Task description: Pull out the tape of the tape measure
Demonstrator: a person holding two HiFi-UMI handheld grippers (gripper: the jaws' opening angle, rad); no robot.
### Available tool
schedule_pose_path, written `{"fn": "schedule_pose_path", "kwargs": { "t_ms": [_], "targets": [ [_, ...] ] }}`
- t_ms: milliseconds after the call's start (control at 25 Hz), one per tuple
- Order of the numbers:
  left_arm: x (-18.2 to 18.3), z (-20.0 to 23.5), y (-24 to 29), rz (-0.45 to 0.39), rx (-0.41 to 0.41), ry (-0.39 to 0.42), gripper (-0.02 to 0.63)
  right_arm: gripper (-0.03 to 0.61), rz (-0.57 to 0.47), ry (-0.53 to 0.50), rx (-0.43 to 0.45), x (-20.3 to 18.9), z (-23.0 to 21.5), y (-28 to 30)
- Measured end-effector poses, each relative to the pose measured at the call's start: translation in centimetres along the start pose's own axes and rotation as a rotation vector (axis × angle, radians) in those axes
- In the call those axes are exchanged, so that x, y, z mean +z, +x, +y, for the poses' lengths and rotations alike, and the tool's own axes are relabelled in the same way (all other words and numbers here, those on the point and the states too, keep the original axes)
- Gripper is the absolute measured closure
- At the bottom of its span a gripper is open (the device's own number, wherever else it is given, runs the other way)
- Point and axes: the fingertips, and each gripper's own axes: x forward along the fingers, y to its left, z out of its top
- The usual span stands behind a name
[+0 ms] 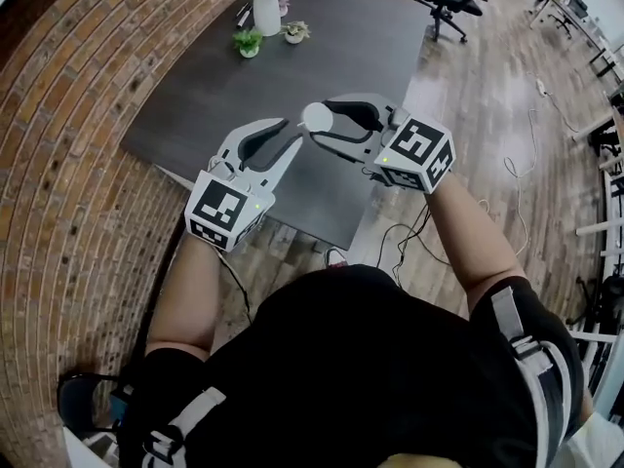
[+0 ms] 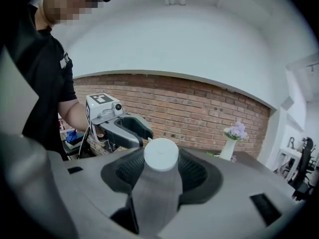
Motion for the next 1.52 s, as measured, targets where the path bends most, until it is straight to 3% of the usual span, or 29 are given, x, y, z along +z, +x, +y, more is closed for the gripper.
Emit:
{"fn": "schedule_pose_path", "kwargs": {
  "t_ms": [320,560,800,1040,1160,1280,1520],
  "targets": [
    [1.5,-2.0,-1.0,-0.001,-0.055,0.064,0.576,0.368,-0.011,-0.042,0.005,1.5,2.8,-1.1],
    [1.8,-1.9,-1.3,-0.016,-0.020,0.058,0.597,0.368,-0.043,-0.011,-0.008,1.6,2.4,-1.4],
    [0.8,3.0,-3.8,-0.030,0.188,-0.021,0.597,0.368,-0.069,0.065,-0.142,0.3,-1.9,-3.0],
    [-1.9,10.6,-11.4,-0.017,0.490,-0.121,0.597,0.368,-0.093,0.179,-0.300,-3.1,-7.7,-7.2],
    [-3.1,13.2,-15.1,-0.013,0.602,-0.177,0.597,0.368,-0.095,0.210,-0.350,-4.0,-9.6,-8.8],
    [-3.5,13.4,-15.7,-0.005,0.628,-0.188,0.597,0.368,-0.090,0.208,-0.341,-4.1,-9.7,-8.4],
    [-3.8,12.2,-13.2,0.002,0.588,-0.179,0.597,0.368,-0.079,0.192,-0.292,-4.0,-8.5,-5.9]
  ]
}}
